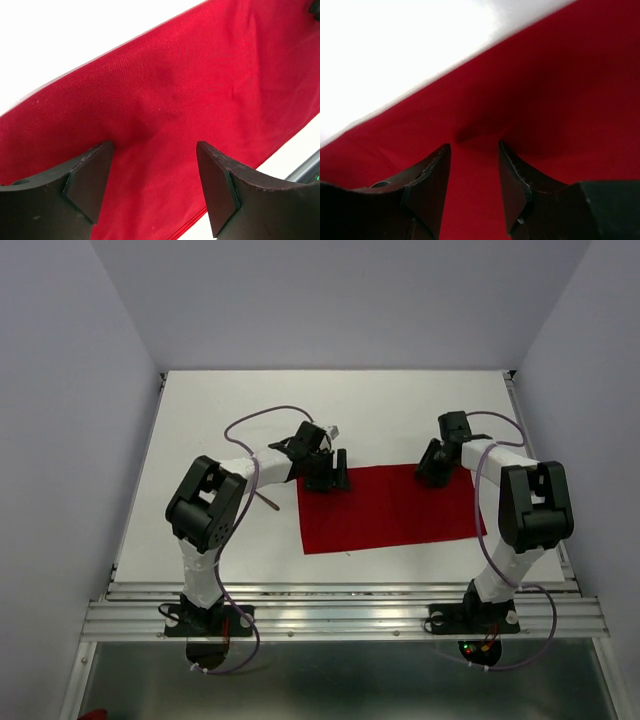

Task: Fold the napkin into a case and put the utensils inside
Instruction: Smooth out the rectangle-folded napkin at the center of the board.

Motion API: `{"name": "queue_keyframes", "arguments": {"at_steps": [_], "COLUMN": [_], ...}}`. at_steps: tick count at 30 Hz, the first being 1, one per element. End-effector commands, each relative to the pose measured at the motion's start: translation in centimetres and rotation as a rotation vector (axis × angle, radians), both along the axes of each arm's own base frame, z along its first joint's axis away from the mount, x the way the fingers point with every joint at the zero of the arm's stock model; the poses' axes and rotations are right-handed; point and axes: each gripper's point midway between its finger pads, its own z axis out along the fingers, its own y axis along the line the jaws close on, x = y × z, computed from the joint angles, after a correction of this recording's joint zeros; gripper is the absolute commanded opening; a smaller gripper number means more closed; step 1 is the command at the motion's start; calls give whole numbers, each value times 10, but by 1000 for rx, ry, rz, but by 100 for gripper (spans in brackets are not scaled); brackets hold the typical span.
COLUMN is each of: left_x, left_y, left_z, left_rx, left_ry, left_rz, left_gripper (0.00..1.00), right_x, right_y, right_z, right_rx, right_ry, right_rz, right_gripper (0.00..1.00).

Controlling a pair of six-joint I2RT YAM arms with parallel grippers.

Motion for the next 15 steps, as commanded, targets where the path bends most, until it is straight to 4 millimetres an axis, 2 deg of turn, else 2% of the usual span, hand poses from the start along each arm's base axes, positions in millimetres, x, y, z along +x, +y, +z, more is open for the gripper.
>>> {"name": "queue_keyframes", "arguments": {"at_steps": [1, 4, 5, 8, 9, 11, 12, 13, 15], "left_x": [-38, -36, -30, -19, -9, -3, 5, 8, 15], "left_y": [0, -1, -4, -11, -19, -29, -36, -40, -48], "left_z": [-4, 14, 26, 44, 59, 62, 71, 64, 66], "left_rx": [27, 17, 13, -2, -30, -52, -72, -74, -88], "left_ry": [42, 11, -15, -48, -77, -74, -89, -64, -64], "left_rz": [-66, -75, -71, -77, -76, -80, -80, -66, -60], "left_gripper": [79, 79, 79, 79, 79, 77, 75, 74, 69], "right_x": [-26, -33, -31, -17, -6, 1, 5, 10, 13], "right_y": [-7, -15, -15, -9, -7, 5, 11, 17, 25], "right_z": [4, 12, 17, 42, 54, 65, 66, 72, 67], "right_rx": [-21, -64, -66, -36, -27, 14, 27, 36, 41], "right_ry": [-12, -20, -31, -102, -138, -168, -174, -188, -173], "right_rz": [-5, -8, -8, 4, -1, 24, 34, 38, 53], "right_gripper": [48, 48, 48, 48, 48, 46, 45, 44, 42]}}
